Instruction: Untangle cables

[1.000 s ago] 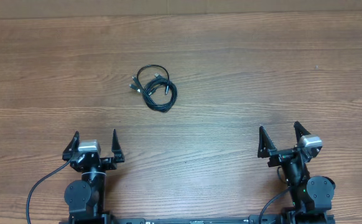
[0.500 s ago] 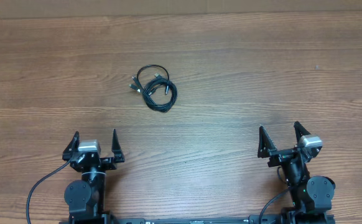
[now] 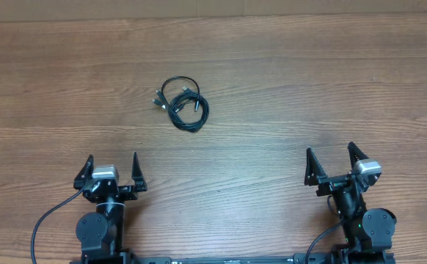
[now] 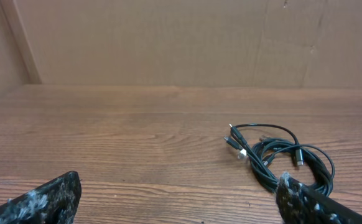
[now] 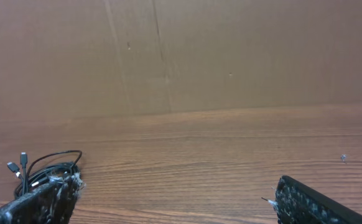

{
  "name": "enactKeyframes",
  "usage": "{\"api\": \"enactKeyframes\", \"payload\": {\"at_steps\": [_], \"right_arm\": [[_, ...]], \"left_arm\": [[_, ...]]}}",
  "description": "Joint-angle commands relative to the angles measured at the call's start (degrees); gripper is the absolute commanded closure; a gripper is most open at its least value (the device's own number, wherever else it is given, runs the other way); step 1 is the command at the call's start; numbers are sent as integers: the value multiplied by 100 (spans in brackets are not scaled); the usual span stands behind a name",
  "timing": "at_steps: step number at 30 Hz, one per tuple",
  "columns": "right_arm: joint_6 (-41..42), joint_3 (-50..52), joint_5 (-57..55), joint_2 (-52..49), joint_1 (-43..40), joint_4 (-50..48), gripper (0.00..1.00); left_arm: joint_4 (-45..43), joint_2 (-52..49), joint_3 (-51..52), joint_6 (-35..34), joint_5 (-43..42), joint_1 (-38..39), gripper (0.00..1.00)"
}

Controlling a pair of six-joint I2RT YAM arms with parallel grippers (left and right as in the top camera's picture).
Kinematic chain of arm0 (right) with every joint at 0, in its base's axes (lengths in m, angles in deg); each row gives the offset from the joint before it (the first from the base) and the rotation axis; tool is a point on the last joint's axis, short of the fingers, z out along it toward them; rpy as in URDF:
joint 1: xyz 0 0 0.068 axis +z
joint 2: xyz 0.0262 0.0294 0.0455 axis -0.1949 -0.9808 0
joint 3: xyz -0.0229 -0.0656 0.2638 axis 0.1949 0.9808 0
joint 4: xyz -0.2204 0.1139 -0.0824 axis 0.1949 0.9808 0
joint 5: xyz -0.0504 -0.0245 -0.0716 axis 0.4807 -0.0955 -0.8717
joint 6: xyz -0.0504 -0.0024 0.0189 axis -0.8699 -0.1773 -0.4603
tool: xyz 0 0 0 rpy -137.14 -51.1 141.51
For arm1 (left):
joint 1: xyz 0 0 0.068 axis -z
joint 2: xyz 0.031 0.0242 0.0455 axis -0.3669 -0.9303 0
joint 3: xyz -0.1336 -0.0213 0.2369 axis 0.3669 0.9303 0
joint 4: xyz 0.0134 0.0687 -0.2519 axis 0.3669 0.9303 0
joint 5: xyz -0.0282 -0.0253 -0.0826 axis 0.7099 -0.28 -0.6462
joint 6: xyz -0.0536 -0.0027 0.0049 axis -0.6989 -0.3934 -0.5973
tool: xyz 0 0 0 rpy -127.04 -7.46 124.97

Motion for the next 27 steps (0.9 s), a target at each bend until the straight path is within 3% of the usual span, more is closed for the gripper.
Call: {"api": "enactKeyframes", "payload": {"at_steps": [1, 13, 27], "right_arm": [[-22, 57, 4, 46, 28, 57, 0], [343, 57, 343, 46, 26, -144, 0], [433, 57, 461, 46, 26, -256, 0]], "left_arm": [[4, 44, 20, 109, 59, -33, 1], [-267, 44, 20, 114, 584, -33, 0], [-7, 44, 20, 107, 511, -33, 0]]}}
